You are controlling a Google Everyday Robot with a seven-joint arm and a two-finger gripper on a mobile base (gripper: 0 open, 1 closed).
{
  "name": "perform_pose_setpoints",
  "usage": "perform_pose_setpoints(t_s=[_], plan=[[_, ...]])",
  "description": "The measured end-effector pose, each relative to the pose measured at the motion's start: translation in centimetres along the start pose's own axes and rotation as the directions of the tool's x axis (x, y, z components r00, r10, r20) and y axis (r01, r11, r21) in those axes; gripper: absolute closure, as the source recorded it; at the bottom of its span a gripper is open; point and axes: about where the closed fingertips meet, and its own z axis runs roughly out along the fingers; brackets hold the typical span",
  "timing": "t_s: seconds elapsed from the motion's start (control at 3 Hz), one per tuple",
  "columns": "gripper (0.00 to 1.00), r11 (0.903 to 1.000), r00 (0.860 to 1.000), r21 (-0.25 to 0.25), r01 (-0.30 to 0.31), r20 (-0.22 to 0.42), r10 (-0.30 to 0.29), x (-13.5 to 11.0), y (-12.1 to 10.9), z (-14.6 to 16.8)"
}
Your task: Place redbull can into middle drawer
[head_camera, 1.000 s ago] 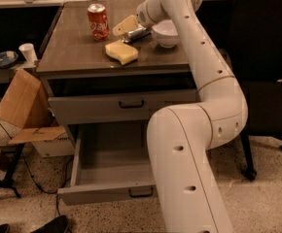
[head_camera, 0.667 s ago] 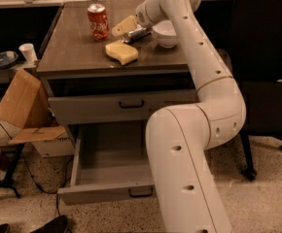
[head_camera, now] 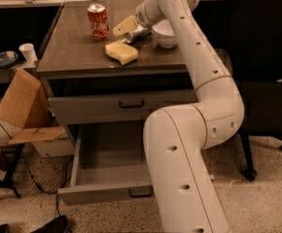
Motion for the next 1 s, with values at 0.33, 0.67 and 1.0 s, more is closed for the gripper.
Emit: perform_pose_setpoints(t_s=[0.33, 0.67, 1.0], plan=[[0.0, 0.9998, 1.0, 0.022, 0.001, -0.009, 0.0, 0.06, -0.42, 0.03], [0.0, 0.9996, 1.0, 0.029, -0.003, -0.02, 0.003, 0.38, -0.54, 0.22], [0.0, 0.9995, 1.0, 0.032, -0.004, -0.025, 0.005, 0.54, -0.59, 0.31]])
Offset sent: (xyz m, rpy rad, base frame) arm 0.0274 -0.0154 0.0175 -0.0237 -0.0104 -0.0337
